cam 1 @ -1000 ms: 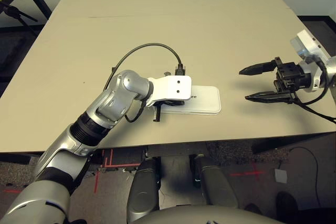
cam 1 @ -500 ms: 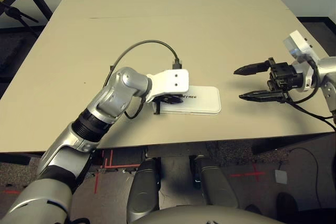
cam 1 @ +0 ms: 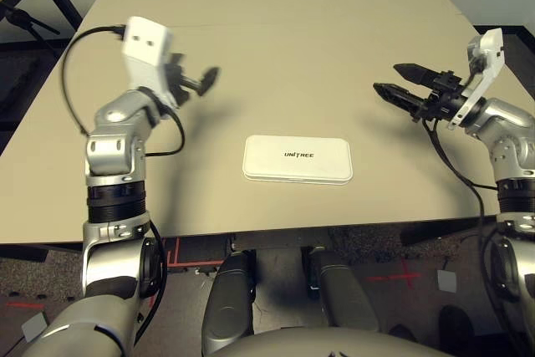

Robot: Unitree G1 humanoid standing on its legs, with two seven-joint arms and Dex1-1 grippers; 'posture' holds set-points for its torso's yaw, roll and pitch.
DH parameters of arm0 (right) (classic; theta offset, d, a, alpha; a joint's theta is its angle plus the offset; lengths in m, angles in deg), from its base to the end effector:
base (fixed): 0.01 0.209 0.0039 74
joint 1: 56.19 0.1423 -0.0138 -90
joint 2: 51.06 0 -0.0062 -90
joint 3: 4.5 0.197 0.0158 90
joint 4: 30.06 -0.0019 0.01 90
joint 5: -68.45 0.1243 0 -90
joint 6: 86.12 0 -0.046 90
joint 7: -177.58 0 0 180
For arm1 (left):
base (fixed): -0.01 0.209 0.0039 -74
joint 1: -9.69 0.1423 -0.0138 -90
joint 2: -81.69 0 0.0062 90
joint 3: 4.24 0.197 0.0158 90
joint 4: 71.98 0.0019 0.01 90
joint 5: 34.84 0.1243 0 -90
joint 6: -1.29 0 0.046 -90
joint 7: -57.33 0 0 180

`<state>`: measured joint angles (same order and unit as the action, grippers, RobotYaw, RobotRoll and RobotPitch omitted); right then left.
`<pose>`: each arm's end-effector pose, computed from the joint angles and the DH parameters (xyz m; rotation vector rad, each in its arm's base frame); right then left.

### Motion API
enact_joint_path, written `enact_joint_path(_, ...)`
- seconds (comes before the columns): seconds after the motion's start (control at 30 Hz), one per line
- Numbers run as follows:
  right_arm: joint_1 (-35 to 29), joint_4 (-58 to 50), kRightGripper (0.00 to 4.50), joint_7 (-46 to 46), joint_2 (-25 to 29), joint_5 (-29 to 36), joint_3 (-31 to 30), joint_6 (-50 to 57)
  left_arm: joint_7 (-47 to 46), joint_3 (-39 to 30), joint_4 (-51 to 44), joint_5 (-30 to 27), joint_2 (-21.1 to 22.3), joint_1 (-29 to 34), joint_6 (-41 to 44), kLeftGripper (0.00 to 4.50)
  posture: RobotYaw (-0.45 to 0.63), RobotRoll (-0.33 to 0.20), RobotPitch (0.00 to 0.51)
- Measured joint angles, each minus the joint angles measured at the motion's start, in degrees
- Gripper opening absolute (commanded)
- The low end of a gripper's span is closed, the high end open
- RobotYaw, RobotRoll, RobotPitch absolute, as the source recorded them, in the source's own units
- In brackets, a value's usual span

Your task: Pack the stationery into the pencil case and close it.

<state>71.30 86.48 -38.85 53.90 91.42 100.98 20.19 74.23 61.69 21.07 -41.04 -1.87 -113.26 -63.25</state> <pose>0.2974 -0.2876 0.1531 0.0600 -0.0730 0.3751 0.2717 0.2685 0.1704 0.0872 -0.1604 0.0506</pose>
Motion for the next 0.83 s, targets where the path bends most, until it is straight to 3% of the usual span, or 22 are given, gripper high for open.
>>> enact_joint_path(0.1, 1.46, 4.28, 4.5, 10.76, -1.95, -3.78, 1.25, -4.48, -4.96, -2.04, 0.05, -0.13, -1.73, 3.3, -5.02, 4.45, 0.0, 0.0, 0.167)
enact_joint_path(0.2, 2.07, 8.63, 4.5, 14.39, -2.99, -4.14, 2.26, -7.38, -9.7, -3.83, 0.3, -0.38, -3.44, 5.75, -7.23, 4.45, 0.0, 0.0, 0.159)
enact_joint_path(0.3, 2.73, 14.42, 4.5, 16.16, -3.18, -4.72, 3.31, -12.24, -12.3, -4.34, 0.42, -1.19, -5.89, 8.02, -9.82, 4.45, 0.0, 0.0, 0.156)
enact_joint_path(0.47, 2.7, 20.66, 4.5, 17.08, -3.27, -5.31, 3.51, -19.08, -13.35, -3.95, 3.62, -1.62, -6.27, 9.3, -13.14, 4.45, -0.01, 0.0, 0.154)
enact_joint_path(0.83, 1.24, 20.53, 4.5, 18.02, -3.25, -5.38, 3.58, -22.8, -17.5, -2.15, 4.96, -3.03, -8.01, 8.97, -13.5, 4.45, -0.07, 0.0, 0.161)
